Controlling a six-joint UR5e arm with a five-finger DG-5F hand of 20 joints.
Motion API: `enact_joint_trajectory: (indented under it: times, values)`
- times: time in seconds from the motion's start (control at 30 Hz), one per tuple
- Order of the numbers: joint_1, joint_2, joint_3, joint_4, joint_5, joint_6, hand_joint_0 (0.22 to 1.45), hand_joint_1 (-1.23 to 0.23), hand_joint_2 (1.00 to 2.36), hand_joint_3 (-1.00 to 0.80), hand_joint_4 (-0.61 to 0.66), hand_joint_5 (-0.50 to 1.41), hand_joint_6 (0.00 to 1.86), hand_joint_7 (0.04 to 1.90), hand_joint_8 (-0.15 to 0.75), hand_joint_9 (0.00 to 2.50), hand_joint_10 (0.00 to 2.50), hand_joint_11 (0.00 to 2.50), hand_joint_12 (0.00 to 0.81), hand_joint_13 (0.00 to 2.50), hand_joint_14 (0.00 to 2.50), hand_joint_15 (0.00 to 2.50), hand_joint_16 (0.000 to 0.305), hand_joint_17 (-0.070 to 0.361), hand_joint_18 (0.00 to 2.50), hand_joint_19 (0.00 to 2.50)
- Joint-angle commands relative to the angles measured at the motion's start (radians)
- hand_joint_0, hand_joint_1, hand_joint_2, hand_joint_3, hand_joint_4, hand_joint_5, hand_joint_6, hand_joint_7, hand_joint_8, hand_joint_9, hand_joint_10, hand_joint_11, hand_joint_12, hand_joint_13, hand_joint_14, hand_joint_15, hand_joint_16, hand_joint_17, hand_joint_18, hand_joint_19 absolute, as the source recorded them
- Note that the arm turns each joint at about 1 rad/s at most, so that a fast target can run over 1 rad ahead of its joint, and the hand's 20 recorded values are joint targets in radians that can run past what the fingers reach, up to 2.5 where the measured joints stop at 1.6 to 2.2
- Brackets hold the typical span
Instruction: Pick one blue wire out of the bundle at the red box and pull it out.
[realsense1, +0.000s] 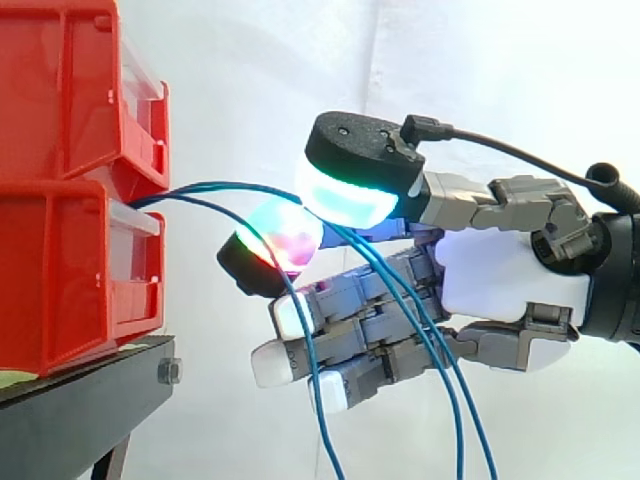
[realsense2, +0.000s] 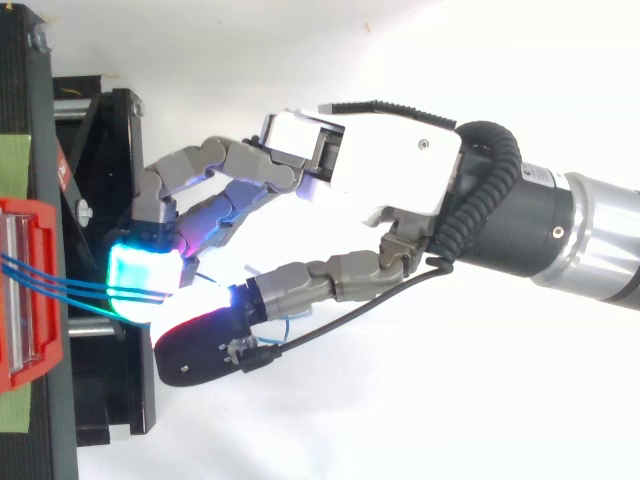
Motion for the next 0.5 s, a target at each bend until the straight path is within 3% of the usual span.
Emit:
enact_joint_trajectory:
  times: [0.0, 0.23, 0.37, 0.47]
  values:
    - [0.000, 0.000, 0.000, -0.001, 0.000, 0.000, 0.65, -0.85, 1.01, -0.32, 0.22, -0.20, 0.93, 1.07, 0.381, 0.74, 0.01, 0.61, 0.457, 0.75, 0.01, 0.37, 0.059, 0.133, 0.77, 0.41]
    - [0.000, 0.000, 0.000, 0.000, 0.000, 0.000, 0.67, -0.89, 1.00, -0.49, 0.27, -0.21, 0.92, 1.06, 0.376, 0.73, 0.01, 0.61, 0.454, 0.75, 0.01, 0.38, 0.059, 0.132, 0.77, 0.39]
    - [0.000, 0.000, 0.000, 0.000, 0.002, 0.000, 0.57, -0.71, 1.00, -0.49, 0.27, -0.20, 0.91, 1.07, 0.387, 0.76, 0.01, 0.61, 0.461, 0.76, 0.01, 0.38, 0.060, 0.135, 0.77, 0.44]
    - [-0.002, 0.000, 0.000, 0.000, 0.000, 0.000, 0.58, -0.62, 1.01, -0.42, 0.26, -0.19, 0.90, 1.09, 0.390, 0.78, 0.01, 0.60, 0.466, 0.77, 0.01, 0.39, 0.060, 0.135, 0.77, 0.45]
